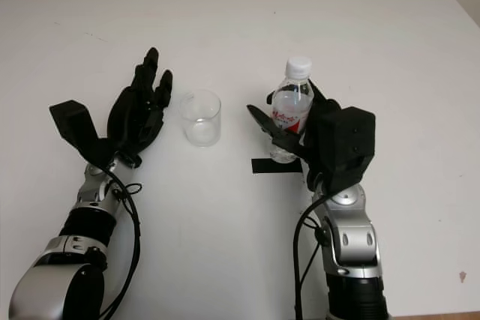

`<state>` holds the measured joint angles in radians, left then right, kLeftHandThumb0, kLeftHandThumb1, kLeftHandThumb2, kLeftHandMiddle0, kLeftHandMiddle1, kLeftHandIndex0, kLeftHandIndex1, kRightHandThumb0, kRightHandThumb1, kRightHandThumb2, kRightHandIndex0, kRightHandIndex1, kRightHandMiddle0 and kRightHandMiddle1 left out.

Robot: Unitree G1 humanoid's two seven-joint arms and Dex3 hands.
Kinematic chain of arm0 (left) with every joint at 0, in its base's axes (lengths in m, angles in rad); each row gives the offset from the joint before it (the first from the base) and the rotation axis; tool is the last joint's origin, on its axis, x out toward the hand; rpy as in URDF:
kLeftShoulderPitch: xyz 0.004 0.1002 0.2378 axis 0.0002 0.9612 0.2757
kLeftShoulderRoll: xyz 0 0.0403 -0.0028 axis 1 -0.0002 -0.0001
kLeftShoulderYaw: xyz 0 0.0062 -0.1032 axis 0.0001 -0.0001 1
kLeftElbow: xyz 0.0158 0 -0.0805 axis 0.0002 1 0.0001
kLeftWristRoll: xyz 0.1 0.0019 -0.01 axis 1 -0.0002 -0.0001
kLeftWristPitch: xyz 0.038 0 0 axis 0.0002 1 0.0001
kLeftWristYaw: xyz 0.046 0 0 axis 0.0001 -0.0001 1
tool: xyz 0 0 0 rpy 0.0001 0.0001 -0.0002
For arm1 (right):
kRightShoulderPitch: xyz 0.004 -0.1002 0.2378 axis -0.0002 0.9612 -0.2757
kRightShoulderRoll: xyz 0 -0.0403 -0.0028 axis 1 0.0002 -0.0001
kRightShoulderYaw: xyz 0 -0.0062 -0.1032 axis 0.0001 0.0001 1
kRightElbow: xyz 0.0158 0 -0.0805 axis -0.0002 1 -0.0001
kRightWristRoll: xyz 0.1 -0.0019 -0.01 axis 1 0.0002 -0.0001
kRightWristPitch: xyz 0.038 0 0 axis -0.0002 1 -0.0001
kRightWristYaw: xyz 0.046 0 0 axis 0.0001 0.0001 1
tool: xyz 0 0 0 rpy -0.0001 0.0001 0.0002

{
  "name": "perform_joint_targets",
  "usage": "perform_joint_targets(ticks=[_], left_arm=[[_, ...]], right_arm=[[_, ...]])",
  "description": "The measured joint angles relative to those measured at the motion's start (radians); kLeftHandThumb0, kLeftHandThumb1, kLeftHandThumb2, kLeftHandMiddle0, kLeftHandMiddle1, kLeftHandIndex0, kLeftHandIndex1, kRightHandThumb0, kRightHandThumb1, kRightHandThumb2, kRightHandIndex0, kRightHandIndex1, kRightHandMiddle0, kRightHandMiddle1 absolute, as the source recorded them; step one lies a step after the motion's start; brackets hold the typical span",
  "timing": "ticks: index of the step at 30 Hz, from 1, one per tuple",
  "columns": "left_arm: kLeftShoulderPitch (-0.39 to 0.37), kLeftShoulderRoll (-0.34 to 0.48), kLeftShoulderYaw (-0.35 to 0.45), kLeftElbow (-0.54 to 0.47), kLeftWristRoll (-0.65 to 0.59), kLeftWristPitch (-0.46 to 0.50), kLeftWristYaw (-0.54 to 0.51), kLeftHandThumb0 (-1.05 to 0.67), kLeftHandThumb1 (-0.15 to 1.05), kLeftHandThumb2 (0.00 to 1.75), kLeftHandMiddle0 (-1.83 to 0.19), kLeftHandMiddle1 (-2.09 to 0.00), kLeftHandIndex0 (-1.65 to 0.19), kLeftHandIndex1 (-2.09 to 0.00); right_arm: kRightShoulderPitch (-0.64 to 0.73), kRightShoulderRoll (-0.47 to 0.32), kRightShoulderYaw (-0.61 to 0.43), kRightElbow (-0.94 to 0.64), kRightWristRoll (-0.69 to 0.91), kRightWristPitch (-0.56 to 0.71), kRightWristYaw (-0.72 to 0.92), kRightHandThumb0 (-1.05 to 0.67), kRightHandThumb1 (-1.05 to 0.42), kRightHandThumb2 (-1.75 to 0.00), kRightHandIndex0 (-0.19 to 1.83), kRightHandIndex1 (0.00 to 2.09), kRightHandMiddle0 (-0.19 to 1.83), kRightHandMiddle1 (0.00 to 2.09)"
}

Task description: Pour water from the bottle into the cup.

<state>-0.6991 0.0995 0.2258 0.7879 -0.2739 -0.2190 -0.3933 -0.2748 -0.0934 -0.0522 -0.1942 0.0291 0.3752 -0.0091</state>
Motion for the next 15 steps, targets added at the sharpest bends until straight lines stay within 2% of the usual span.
perform_joint_targets(ticks=[11,15], left_arm=[[0.0,0.002,-0.001,0.0,0.0,0.003,0.001,-0.84,1.05,0.77,0.19,0.0,0.19,0.0],[0.0,0.002,-0.001,0.0,0.0,0.004,0.0,-0.84,1.05,0.76,0.19,0.0,0.19,0.0]], right_arm=[[0.002,0.031,0.007,0.01,-0.034,0.041,-0.055,-0.44,-1.05,-0.37,1.39,2.09,1.03,2.09],[0.001,0.035,0.005,0.024,-0.033,0.031,-0.053,-0.43,-1.05,-0.37,1.36,2.09,1.06,2.09]])
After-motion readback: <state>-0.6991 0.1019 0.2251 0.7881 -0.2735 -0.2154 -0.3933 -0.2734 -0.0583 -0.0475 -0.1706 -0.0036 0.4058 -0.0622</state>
